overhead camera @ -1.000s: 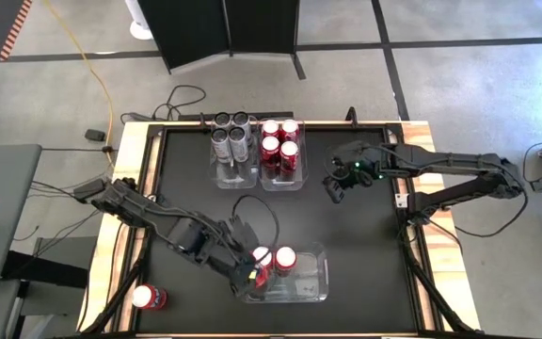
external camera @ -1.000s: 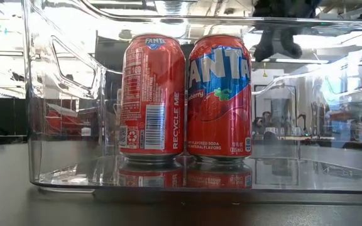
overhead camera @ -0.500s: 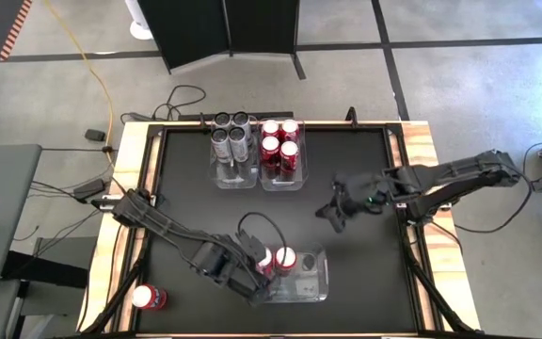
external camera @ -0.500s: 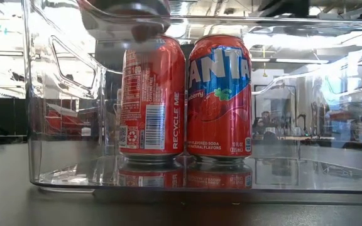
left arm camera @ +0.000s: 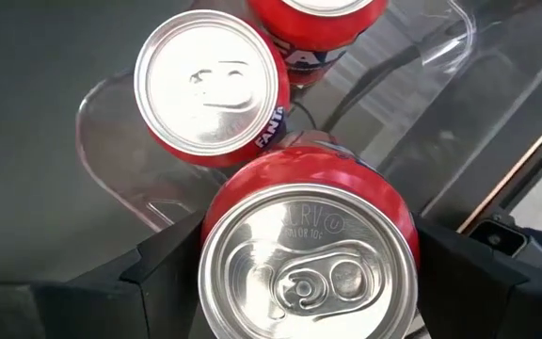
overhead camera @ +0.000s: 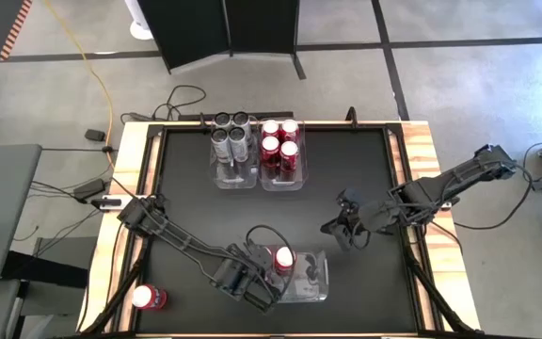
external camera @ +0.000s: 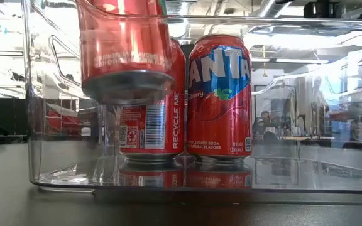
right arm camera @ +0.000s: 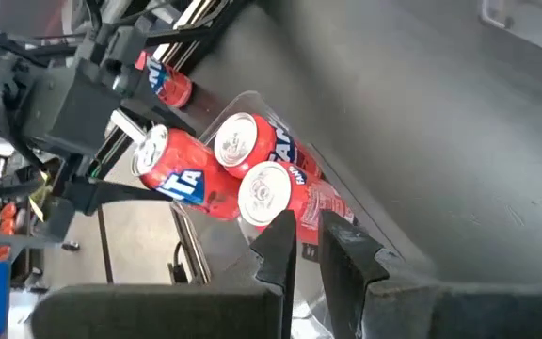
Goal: Sort soda cans
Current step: Put the top orange soda can into the bottom transparent bin
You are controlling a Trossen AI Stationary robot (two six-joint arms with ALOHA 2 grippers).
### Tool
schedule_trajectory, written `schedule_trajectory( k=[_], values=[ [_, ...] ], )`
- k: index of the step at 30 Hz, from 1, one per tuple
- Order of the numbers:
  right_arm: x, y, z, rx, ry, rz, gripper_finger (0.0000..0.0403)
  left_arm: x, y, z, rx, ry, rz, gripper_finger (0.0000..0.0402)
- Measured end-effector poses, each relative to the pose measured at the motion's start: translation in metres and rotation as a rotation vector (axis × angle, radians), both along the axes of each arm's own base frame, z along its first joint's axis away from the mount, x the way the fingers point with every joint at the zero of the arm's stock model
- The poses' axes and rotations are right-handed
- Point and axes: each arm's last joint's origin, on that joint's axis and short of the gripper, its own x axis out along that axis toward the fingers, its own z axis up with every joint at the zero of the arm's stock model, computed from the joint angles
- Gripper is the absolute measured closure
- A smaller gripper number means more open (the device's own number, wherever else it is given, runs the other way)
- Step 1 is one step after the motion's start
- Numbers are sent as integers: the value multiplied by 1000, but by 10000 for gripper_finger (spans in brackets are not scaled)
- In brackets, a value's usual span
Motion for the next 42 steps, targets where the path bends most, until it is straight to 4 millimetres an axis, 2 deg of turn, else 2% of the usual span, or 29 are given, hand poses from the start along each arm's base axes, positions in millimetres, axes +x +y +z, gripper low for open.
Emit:
schedule_trajectory(
  k=[8, 16, 21, 27, 31, 42],
  values=[
    [-4, 9, 1, -7, -18, -20, 337, 4, 2, -9, 12, 26, 35, 101],
    [-5, 10, 1, -9, -28, -36, 337, 14, -2, -30, 24, 59, 33, 101],
    [-5, 10, 1, -8, -26, -38, 337, 15, -2, -33, 15, 68, 63, 100],
    [-4, 8, 1, -11, -23, -44, 337, 20, -3, -32, 10, 17, 30, 72],
    [-4, 7, 0, -13, -19, -47, 337, 29, -8, -42, 2, -15, -10, 52],
    [-4, 8, 0, -18, -19, -39, 337, 23, -7, -51, 8, 101, 5, 63]
  ],
)
